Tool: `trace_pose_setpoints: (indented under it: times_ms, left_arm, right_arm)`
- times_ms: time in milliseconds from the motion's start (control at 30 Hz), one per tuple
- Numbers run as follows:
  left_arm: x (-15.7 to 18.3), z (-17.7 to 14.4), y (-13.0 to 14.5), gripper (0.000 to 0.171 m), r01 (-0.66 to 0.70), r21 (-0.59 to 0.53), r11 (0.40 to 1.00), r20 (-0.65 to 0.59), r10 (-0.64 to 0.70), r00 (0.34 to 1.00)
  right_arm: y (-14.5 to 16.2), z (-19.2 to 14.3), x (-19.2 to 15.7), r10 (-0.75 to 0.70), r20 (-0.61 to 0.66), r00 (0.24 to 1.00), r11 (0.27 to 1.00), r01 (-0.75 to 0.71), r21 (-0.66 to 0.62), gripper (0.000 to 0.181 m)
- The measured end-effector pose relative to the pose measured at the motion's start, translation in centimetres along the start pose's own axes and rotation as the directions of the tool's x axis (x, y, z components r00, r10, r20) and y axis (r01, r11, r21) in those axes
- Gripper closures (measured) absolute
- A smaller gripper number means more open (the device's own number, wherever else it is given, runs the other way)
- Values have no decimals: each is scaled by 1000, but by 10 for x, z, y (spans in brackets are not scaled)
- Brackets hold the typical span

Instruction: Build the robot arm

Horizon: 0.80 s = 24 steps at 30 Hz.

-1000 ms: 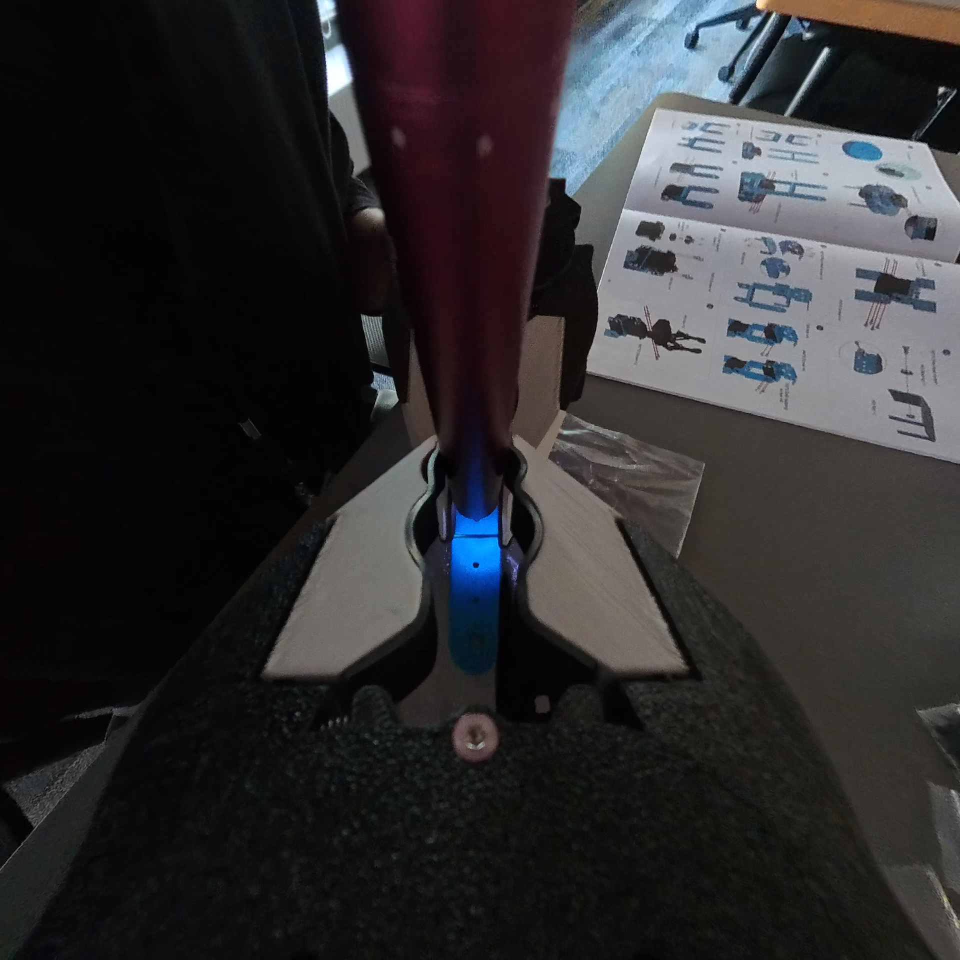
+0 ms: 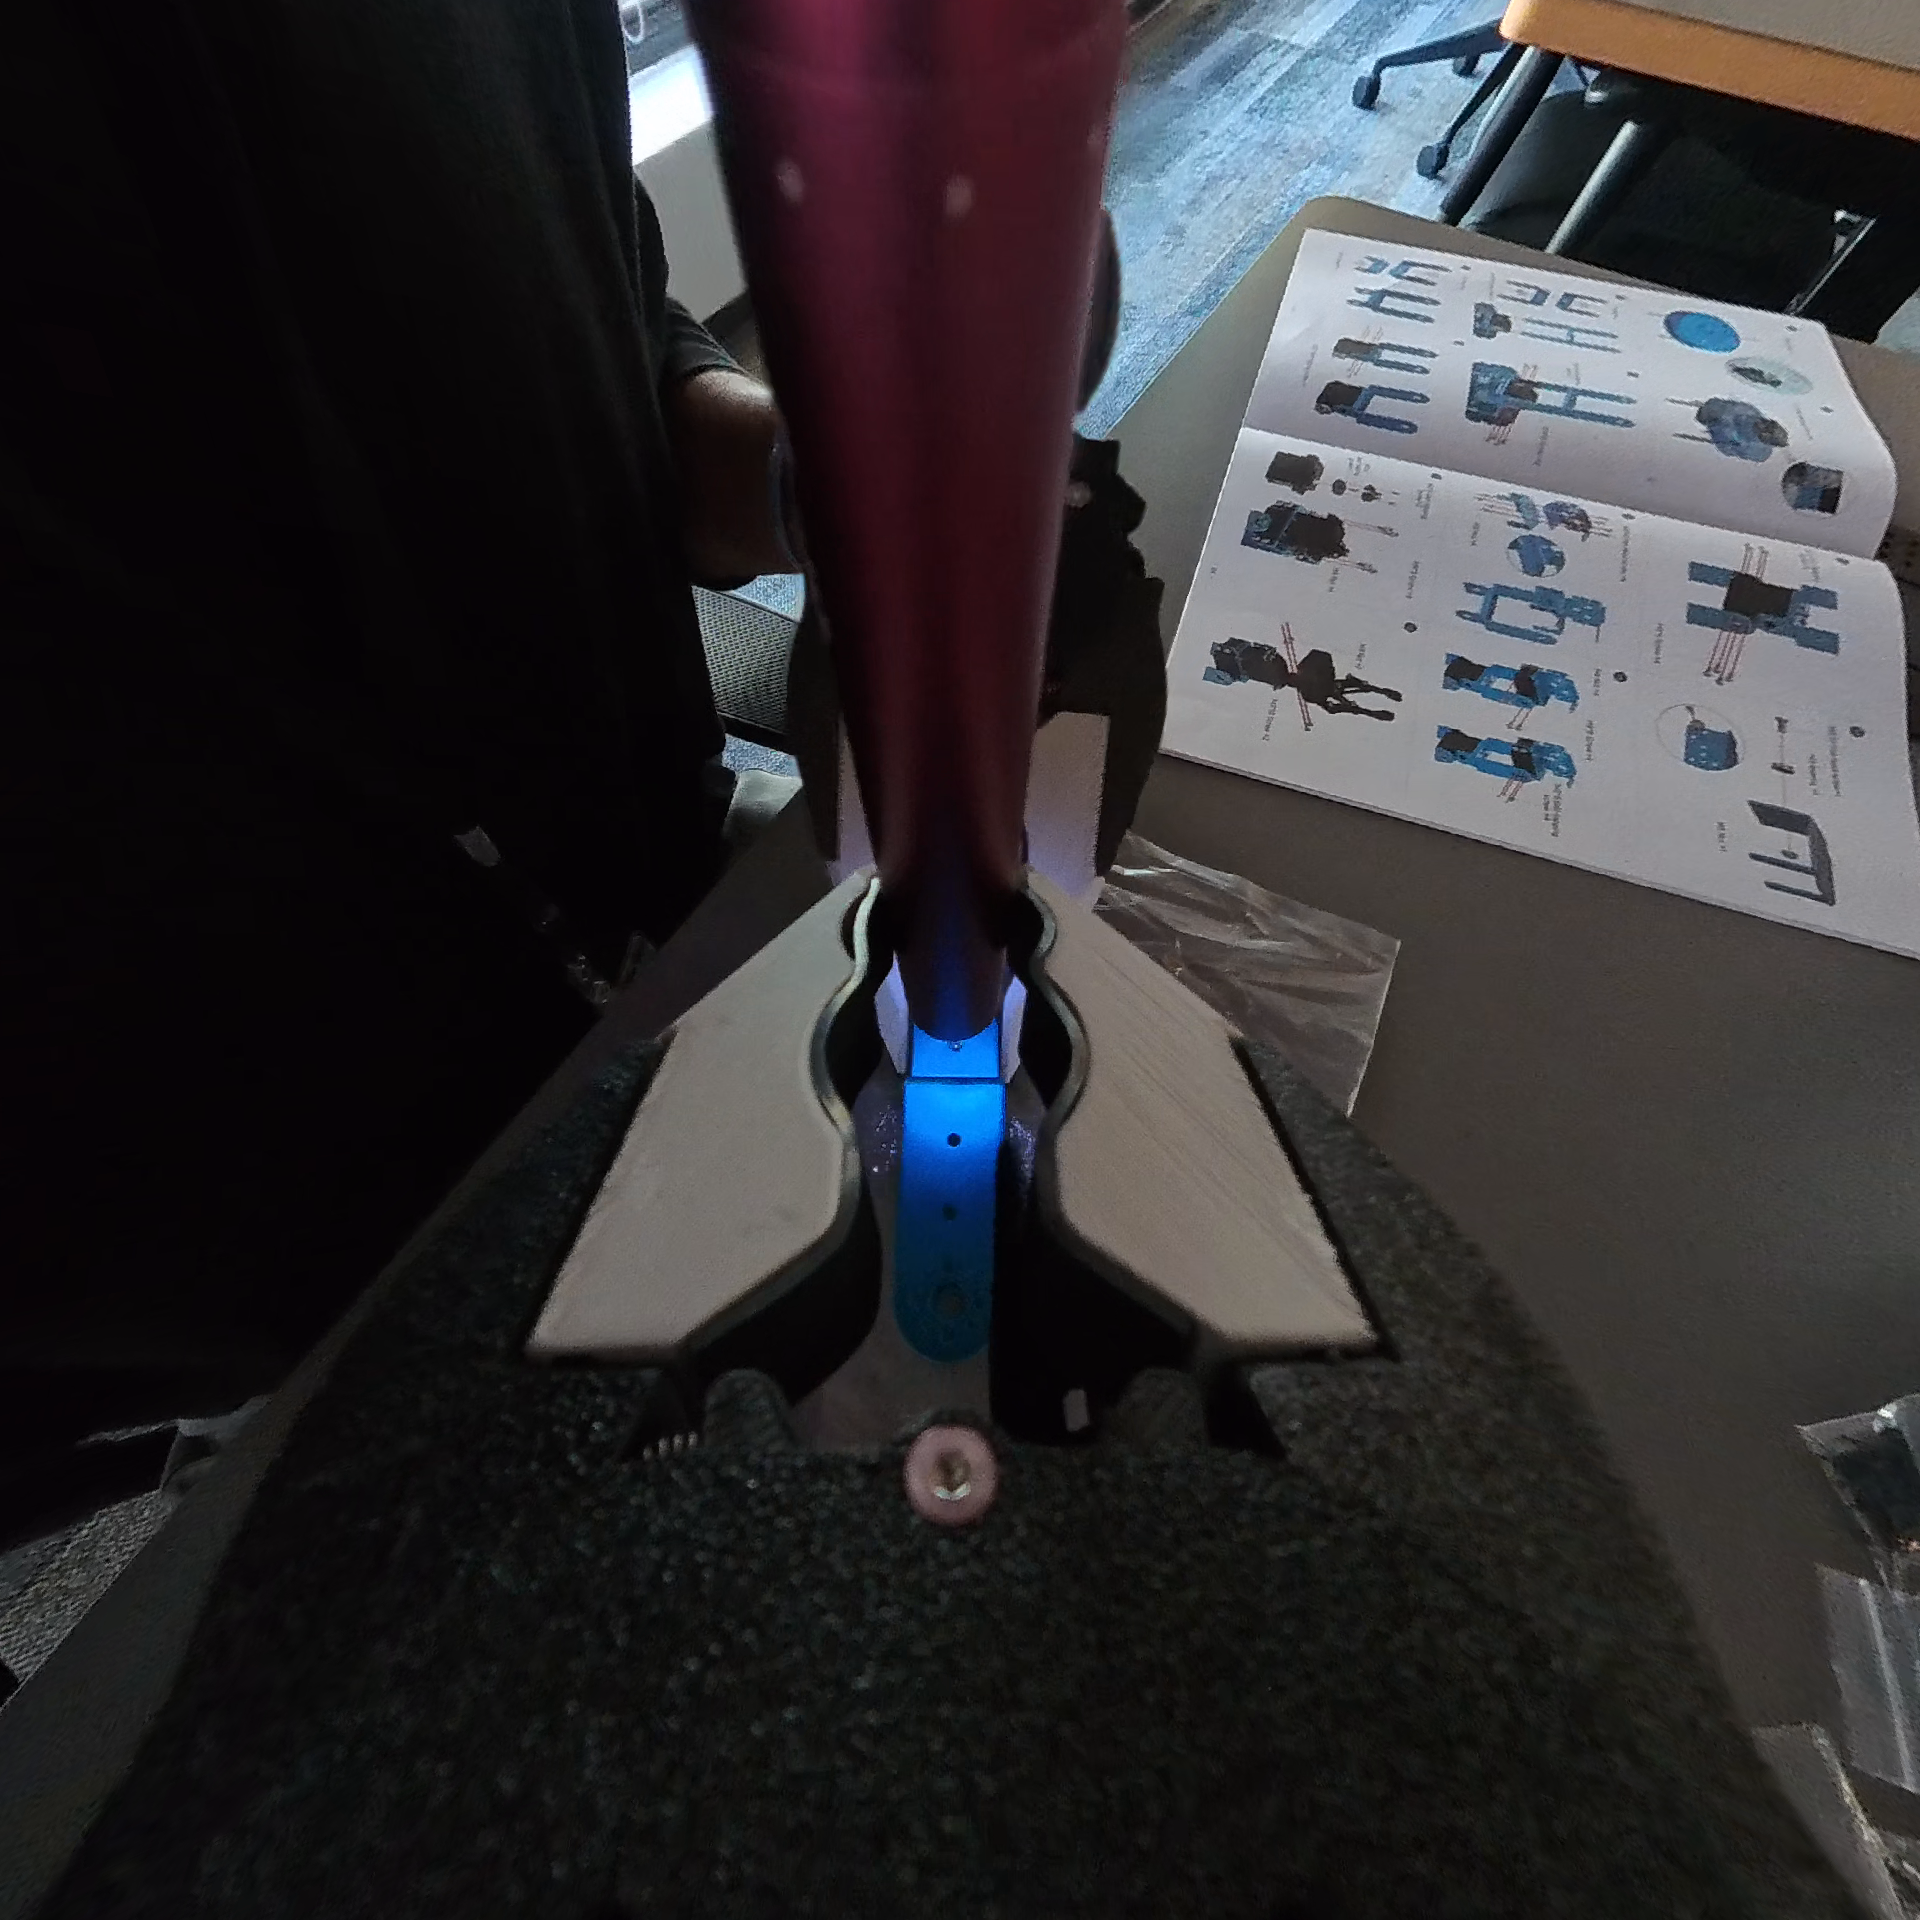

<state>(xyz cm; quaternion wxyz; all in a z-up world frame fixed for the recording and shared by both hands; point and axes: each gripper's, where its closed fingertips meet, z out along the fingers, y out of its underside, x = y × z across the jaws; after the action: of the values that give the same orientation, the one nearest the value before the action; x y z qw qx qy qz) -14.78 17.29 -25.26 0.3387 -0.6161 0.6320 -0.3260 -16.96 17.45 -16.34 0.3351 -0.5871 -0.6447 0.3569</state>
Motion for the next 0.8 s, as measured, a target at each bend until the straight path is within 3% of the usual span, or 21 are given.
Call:
trace_pose_setpoints:
  times_ms: [800]
  left_arm:
    - [0, 1, 0, 151, 2, -1, 1000, 0, -2, 1000]
  right_arm:
    - [4, -6, 0, 41, -3, 999, 999, -41, -6, 159]
